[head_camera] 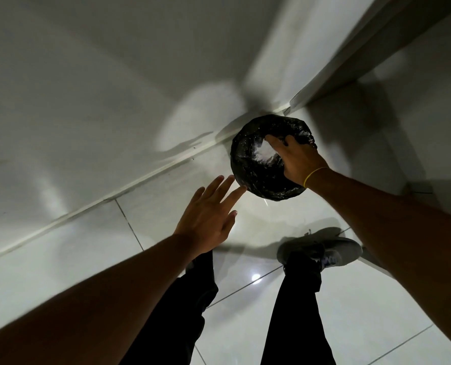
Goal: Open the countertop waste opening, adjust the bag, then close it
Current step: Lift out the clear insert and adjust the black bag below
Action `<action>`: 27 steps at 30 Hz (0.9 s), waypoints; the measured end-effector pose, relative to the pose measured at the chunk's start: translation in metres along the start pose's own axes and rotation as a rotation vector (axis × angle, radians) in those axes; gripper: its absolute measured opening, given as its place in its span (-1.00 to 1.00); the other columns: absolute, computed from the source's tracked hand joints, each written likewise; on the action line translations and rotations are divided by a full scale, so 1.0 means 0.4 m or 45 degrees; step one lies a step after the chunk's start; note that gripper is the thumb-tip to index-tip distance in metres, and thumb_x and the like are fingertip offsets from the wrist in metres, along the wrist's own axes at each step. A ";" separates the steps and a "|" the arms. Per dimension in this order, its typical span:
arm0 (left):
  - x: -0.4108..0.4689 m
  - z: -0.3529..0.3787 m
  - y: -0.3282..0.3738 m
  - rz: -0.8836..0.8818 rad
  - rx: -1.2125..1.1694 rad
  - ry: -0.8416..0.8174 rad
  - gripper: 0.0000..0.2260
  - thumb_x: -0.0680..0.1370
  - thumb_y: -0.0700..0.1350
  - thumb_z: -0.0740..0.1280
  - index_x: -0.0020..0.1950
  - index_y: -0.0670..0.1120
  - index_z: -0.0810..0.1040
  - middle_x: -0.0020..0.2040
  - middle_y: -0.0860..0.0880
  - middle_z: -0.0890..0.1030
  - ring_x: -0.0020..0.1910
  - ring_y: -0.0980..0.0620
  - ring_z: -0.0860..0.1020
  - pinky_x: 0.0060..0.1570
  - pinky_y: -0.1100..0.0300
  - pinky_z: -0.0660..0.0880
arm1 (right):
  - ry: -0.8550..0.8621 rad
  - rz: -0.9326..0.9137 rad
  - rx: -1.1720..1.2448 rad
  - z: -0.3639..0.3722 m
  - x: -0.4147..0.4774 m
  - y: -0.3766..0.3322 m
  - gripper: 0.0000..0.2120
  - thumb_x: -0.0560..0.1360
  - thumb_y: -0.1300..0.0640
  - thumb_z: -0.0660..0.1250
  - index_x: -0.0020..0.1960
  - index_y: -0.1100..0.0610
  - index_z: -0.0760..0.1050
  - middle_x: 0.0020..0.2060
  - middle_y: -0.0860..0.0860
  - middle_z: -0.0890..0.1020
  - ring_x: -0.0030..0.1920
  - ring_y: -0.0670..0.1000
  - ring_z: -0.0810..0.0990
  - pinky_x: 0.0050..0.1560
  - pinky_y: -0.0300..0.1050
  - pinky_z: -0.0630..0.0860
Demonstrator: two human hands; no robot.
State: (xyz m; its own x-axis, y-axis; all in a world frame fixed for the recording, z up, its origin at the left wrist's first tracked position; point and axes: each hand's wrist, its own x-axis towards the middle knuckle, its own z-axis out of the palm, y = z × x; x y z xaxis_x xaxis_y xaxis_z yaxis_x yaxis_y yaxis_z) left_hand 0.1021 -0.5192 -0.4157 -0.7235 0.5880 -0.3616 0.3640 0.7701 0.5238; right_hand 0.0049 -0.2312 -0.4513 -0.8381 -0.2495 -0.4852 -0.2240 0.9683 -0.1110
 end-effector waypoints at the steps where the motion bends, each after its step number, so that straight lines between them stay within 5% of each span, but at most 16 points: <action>1: 0.000 0.001 0.003 0.010 0.008 -0.005 -0.42 0.75 0.02 0.21 0.75 0.08 0.10 0.78 -0.15 0.13 0.75 -0.20 0.10 0.55 -0.29 0.38 | -0.009 0.018 0.009 0.002 -0.002 0.001 -0.08 0.49 0.33 0.36 0.72 -0.07 0.06 0.26 0.30 0.50 -0.11 0.45 0.66 -0.11 0.28 0.66; 5: 0.005 0.003 0.014 0.019 0.023 -0.003 -0.41 0.74 0.00 0.21 0.75 0.11 0.08 0.78 -0.16 0.13 0.75 -0.22 0.11 0.54 -0.28 0.37 | 0.048 0.035 0.026 0.012 -0.004 0.002 0.02 0.45 0.36 0.39 0.73 -0.10 -0.04 0.15 0.29 0.53 -0.30 0.34 0.59 -0.34 0.08 0.46; 8: 0.008 0.006 0.021 0.028 0.038 -0.008 -0.41 0.75 0.01 0.19 0.75 0.12 0.05 0.78 -0.17 0.13 0.75 -0.22 0.09 0.55 -0.26 0.36 | 0.036 0.043 0.036 0.012 -0.002 0.014 -0.09 0.48 0.32 0.37 0.72 -0.02 0.08 0.23 0.32 0.52 -0.11 0.47 0.66 -0.15 0.27 0.63; 12: 0.013 0.007 0.030 0.025 0.040 -0.010 -0.42 0.75 0.01 0.17 0.76 0.11 0.06 0.78 -0.16 0.10 0.76 -0.19 0.07 0.56 -0.25 0.35 | 0.071 0.045 0.035 0.015 -0.006 0.012 -0.01 0.46 0.34 0.38 0.73 -0.09 0.00 0.13 0.31 0.53 -0.23 0.40 0.63 -0.26 0.15 0.57; 15: 0.015 0.007 0.037 0.026 0.025 -0.011 -0.43 0.76 0.00 0.17 0.76 0.09 0.07 0.78 -0.15 0.09 0.76 -0.19 0.07 0.56 -0.24 0.35 | 0.039 0.019 0.055 0.012 -0.001 0.014 -0.11 0.51 0.30 0.36 0.71 -0.12 0.07 0.19 0.32 0.53 -0.08 0.46 0.66 -0.08 0.28 0.68; 25: 0.026 0.011 0.060 0.030 0.023 -0.018 -0.44 0.76 0.00 0.16 0.76 0.09 0.07 0.79 -0.14 0.06 0.76 -0.17 0.06 0.57 -0.21 0.33 | 0.118 0.012 0.026 0.026 0.009 0.023 -0.07 0.49 0.35 0.35 0.72 -0.08 0.04 0.17 0.32 0.53 -0.26 0.38 0.64 -0.33 0.11 0.52; 27: 0.027 0.013 0.064 0.040 0.028 -0.012 -0.44 0.76 -0.01 0.16 0.75 0.09 0.09 0.78 -0.14 0.08 0.76 -0.17 0.07 0.55 -0.22 0.35 | 0.097 0.032 0.036 0.036 0.012 0.023 -0.11 0.50 0.34 0.33 0.71 -0.10 0.08 0.20 0.31 0.52 -0.18 0.42 0.66 -0.24 0.19 0.61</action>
State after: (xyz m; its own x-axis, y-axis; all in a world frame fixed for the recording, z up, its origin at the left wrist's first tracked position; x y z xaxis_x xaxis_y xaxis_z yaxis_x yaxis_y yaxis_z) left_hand 0.1066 -0.4918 -0.4105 -0.7059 0.6141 -0.3529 0.3990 0.7565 0.5181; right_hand 0.0058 -0.2231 -0.4670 -0.8790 -0.2247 -0.4205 -0.1892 0.9740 -0.1250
